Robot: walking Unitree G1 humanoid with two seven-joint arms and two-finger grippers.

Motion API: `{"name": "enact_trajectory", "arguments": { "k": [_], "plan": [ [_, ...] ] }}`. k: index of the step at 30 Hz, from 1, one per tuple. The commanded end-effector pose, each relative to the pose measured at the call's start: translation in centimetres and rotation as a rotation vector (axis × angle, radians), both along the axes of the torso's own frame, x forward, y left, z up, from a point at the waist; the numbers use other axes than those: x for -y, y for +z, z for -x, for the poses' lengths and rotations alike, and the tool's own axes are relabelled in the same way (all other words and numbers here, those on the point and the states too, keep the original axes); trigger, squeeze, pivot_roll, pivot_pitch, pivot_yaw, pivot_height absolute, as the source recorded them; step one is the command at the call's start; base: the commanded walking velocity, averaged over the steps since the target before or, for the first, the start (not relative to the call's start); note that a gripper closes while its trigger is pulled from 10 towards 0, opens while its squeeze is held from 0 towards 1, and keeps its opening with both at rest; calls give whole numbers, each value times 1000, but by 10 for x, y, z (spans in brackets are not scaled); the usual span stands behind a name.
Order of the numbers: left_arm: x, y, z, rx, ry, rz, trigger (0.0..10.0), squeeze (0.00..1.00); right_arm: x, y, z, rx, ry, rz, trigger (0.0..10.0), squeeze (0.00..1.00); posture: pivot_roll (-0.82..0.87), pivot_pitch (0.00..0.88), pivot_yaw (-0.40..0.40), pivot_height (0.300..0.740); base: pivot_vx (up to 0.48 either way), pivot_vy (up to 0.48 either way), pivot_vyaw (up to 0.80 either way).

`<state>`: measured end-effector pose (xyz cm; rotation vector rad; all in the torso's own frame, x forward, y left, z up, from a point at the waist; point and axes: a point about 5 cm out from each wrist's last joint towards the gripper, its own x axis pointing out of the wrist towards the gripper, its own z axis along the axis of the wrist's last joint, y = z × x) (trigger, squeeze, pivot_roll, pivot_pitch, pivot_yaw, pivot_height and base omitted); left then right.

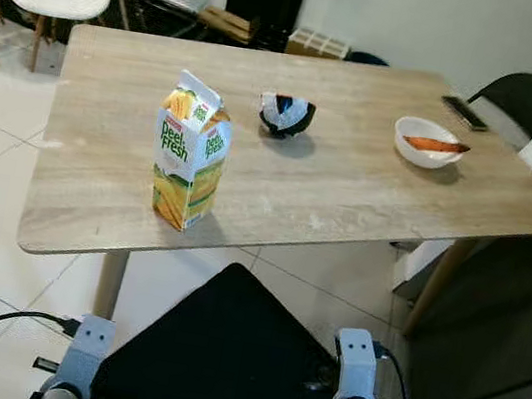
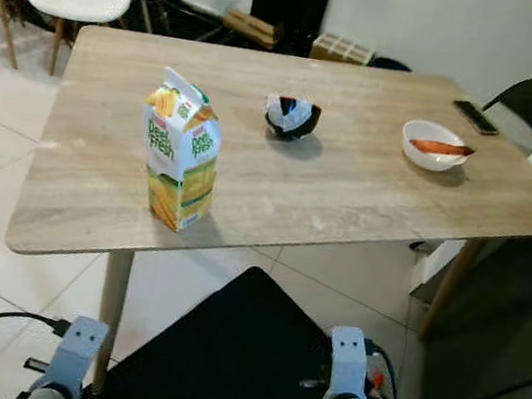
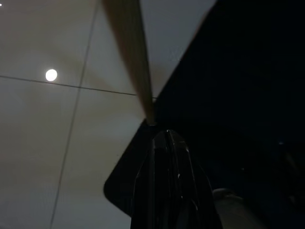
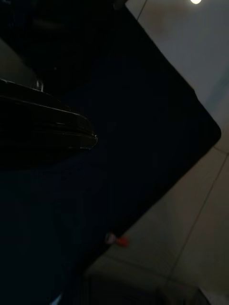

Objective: Restocking fridge

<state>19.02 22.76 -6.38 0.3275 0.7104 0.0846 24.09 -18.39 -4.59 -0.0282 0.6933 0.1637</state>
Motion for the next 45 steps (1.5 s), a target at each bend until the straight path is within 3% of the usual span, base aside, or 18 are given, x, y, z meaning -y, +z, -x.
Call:
{"name": "enact_trajectory", "arguments": {
  "k": [1, 10, 18, 24, 30, 45],
  "plan": [
    [-4, -4, 8, -29, 15, -8, 10000, 0, 0, -1, 1, -21, 7, 6, 10000, 0, 25, 44, -163, 740, 0, 0, 0],
    [-5, -6, 14, -40, 41, 5, 10000, 0, -9, -3, 2, -17, 20, -14, 10000, 0, 17, 37, -149, 740, 0, 0, 0],
    [-8, -6, 15, -33, 87, 41, 10000, 0, -9, -2, 1, -13, -6, -58, 10000, 0, -19, 41, -78, 740, 0, 0, 0],
    [-6, -12, 28, -58, 61, 53, 10000, 0, -13, -5, 7, -18, -19, -116, 10000, 0, -18, 63, -62, 740, 0, 0, 0],
    [-11, -12, 31, -84, 15, 39, 10000, 0, -21, -6, 6, -14, -22, -143, 10000, 0, -19, 62, -14, 740, 0, 0, 0],
    [-21, -11, 35, -95, 15, 31, 10000, 0, -31, -11, 15, -35, -28, -176, 10000, 0, -5, 71, -11, 740, 0, 0, 0]
  ]
}}
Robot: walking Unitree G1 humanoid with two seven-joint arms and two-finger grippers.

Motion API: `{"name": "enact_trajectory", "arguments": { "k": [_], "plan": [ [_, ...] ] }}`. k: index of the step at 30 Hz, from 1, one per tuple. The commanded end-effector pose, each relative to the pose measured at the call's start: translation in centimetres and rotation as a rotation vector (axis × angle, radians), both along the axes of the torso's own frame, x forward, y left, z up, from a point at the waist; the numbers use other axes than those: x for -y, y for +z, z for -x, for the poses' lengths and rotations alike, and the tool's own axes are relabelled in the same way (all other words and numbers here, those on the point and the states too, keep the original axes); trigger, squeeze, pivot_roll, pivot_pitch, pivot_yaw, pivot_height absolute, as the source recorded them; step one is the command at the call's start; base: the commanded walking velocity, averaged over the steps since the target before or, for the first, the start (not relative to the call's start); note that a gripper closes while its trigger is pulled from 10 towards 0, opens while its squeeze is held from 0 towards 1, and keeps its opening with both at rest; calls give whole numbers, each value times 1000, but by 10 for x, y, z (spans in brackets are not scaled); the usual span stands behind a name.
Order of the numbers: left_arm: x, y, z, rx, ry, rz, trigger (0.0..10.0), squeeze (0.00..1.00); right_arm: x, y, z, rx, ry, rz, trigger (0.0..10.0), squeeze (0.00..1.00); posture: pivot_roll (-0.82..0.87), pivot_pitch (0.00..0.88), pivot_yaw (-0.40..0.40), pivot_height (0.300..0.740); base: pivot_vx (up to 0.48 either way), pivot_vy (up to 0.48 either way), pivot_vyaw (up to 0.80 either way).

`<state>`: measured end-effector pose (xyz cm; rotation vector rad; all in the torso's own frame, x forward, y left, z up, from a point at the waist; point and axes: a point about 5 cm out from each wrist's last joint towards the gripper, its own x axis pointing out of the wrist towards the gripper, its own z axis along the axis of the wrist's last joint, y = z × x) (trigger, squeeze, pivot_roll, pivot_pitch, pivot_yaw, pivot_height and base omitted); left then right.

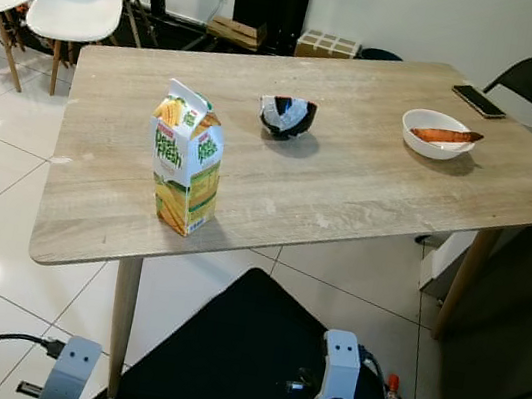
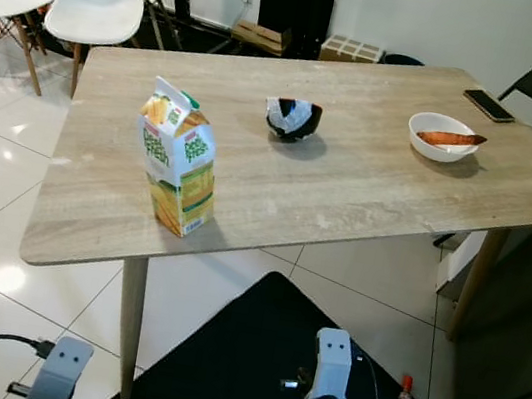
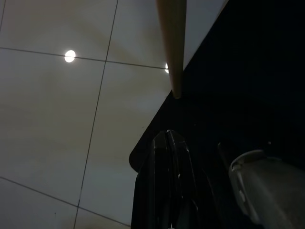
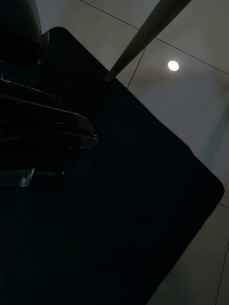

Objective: Restocking fridge

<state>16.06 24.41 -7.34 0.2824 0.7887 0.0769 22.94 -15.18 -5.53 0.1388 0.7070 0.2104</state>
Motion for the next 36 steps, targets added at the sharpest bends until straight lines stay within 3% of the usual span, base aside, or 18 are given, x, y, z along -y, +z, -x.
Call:
{"name": "enact_trajectory", "arguments": {
  "k": [1, 13, 17, 21, 24, 36],
  "plan": [
    [-4, -1, 5, -22, -6, -11, 10000, 0, 3, -2, 4, -7, -17, -8, 10000, 0, 5, 74, -24, 740, 0, 0, 0],
    [2, 0, -2, -3, 2, 1, 10000, 0, 14, -3, 6, -18, -41, 9, 10000, 0, 29, 65, -12, 740, 0, 0, 0],
    [-7, 6, -10, 18, -4, -16, 10000, 0, 11, -4, 8, -21, -50, 0, 10000, 0, 15, 55, -9, 740, 0, 0, 0],
    [-10, 5, -9, -17, -46, -28, 10000, 0, 10, -5, 9, -16, -102, -14, 10000, 0, -43, 29, 85, 740, 0, 0, 0],
    [-8, 6, -10, -16, -68, -23, 10000, 0, 12, -4, 8, -5, -142, -30, 10000, 0, -41, 34, 87, 740, 0, 0, 0],
    [-2, 9, -21, 20, -21, -7, 10000, 0, 15, -7, 13, -25, -96, -3, 10000, 0, -35, 39, 34, 740, 0, 0, 0]
  ]
}}
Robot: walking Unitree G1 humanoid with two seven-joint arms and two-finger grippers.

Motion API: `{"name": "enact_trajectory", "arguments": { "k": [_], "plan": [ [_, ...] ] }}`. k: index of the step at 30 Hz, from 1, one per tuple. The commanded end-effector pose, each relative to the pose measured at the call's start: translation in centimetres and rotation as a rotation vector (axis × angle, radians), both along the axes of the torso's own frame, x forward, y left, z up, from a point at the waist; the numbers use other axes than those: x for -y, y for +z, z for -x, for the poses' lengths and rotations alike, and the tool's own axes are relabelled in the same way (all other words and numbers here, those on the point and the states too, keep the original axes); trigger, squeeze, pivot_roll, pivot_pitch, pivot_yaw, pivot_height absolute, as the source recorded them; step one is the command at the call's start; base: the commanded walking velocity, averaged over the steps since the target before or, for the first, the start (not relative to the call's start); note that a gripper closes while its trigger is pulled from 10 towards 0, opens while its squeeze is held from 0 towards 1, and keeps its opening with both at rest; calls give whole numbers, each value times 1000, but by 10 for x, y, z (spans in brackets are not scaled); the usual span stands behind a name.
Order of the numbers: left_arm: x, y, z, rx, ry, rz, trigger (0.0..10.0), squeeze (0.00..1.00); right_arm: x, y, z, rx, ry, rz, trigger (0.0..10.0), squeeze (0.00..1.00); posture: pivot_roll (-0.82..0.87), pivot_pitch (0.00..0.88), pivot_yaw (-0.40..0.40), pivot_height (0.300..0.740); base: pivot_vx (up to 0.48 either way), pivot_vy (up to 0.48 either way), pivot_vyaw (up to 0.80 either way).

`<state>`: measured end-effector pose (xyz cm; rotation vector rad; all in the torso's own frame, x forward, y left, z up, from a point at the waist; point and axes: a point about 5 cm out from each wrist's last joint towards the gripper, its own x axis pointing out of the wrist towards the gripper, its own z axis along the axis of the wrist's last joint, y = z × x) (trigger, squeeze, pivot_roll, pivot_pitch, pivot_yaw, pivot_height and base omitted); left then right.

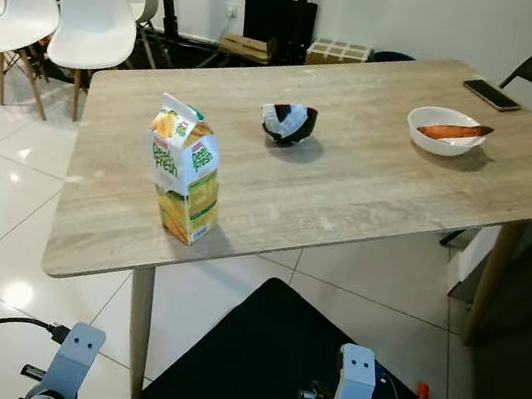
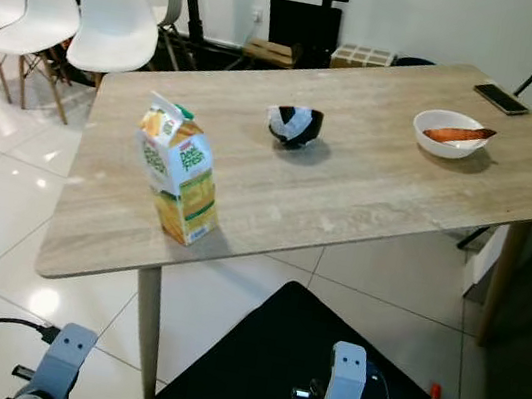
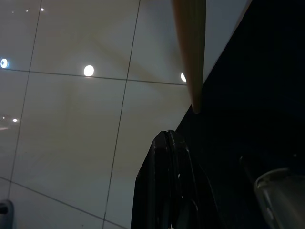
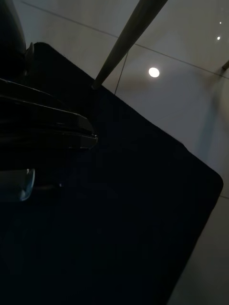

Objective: Restocking fridge

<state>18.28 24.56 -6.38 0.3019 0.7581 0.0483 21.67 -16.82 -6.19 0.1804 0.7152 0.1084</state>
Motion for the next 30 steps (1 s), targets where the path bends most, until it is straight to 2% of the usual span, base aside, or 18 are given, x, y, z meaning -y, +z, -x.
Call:
{"name": "enact_trajectory", "arguments": {
  "k": [1, 12, 16, 26, 30],
  "plan": [
    [-1, -1, 2, -6, 21, -1, 10000, 0, -2, 0, 0, -7, 14, 3, 10000, 0, -39, 38, 33, 740, 0, 0, 0],
    [-7, -4, 13, -7, 95, 6, 10000, 0, -4, 4, -7, 3, 70, 13, 10000, 0, -28, 39, -15, 740, 0, 0, 0],
    [-4, -7, 17, -8, 122, 22, 10000, 0, -3, 7, -12, 12, 93, 21, 10000, 0, -26, 32, -56, 740, 0, 0, 0],
    [2, -2, 4, 34, 104, 28, 10000, 0, 2, 8, -14, 3, 122, 33, 10000, 0, 17, 27, -95, 740, 0, 0, 0],
    [-4, -2, 5, 16, 118, 19, 10000, 0, -2, 8, -15, -1, 148, 52, 10000, 0, -16, 3, -30, 740, 0, 0, 0]
  ]
}}
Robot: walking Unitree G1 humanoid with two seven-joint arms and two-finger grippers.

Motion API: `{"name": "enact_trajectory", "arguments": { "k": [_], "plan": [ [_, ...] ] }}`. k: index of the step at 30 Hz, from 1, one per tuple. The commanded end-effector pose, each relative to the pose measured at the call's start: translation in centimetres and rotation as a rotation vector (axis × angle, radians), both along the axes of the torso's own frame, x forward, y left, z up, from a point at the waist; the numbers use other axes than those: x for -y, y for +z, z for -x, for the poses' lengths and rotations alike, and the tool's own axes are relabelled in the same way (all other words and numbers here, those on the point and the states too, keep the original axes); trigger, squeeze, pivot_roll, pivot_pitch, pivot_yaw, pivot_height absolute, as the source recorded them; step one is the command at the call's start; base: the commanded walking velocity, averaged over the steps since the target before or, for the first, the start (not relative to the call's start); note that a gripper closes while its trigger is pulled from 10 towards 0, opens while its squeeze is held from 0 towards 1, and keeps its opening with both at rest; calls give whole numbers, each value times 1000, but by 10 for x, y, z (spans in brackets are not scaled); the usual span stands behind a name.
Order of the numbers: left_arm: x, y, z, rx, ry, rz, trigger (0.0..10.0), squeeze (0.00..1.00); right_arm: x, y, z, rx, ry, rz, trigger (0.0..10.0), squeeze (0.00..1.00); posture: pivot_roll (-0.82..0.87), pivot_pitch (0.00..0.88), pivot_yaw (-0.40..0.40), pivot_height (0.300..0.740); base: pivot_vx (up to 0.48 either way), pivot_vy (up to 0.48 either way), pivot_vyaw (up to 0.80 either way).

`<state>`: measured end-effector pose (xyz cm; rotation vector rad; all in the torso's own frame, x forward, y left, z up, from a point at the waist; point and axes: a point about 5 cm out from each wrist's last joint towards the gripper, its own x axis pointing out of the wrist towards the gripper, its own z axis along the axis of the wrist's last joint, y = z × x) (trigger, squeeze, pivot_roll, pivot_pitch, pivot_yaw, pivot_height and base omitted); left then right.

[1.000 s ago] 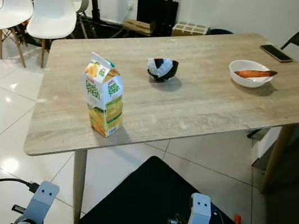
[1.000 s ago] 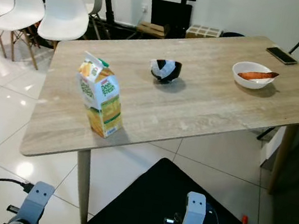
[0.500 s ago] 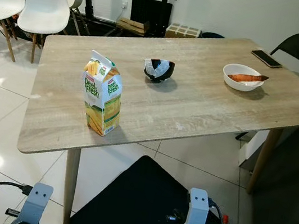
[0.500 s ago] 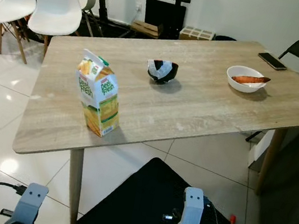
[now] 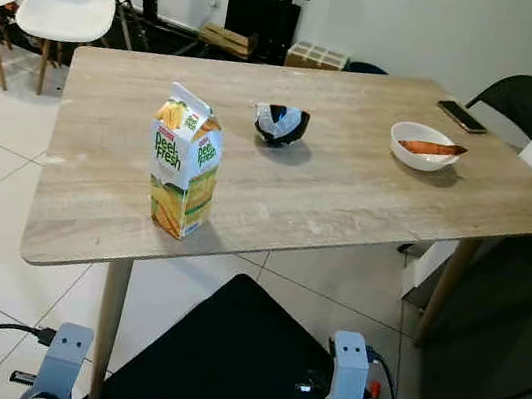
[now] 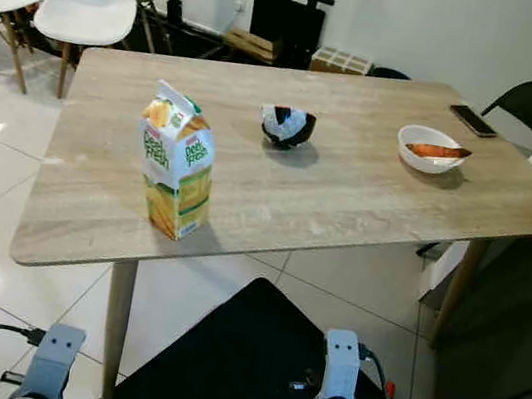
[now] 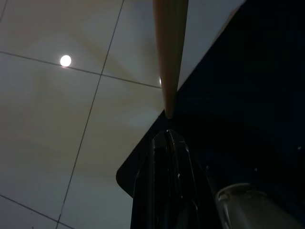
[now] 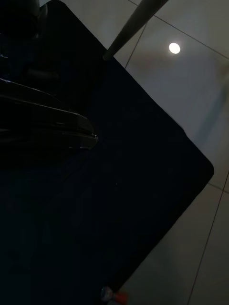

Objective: Restocking fridge

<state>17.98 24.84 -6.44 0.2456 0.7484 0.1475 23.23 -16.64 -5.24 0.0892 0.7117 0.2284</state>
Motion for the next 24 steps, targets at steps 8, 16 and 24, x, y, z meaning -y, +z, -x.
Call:
{"name": "enact_trajectory", "arguments": {
  "k": [8, 16, 24],
  "plan": [
    [-1, -1, 0, -22, -8, 3, 10000, 0, 3, -7, 10, -35, -59, -11, 10000, 0, -13, 0, -40, 740, 0, 0, 0],
    [-1, -2, 2, -20, 2, 4, 10000, 0, 0, -6, 8, -31, -49, -21, 10000, 0, -5, 1, -54, 740, 0, 0, 0],
    [2, -6, 12, -34, 16, 14, 10000, 0, -4, -6, 7, -34, -29, -25, 10000, 0, -5, 20, -57, 740, 0, 0, 0]
  ]
}}
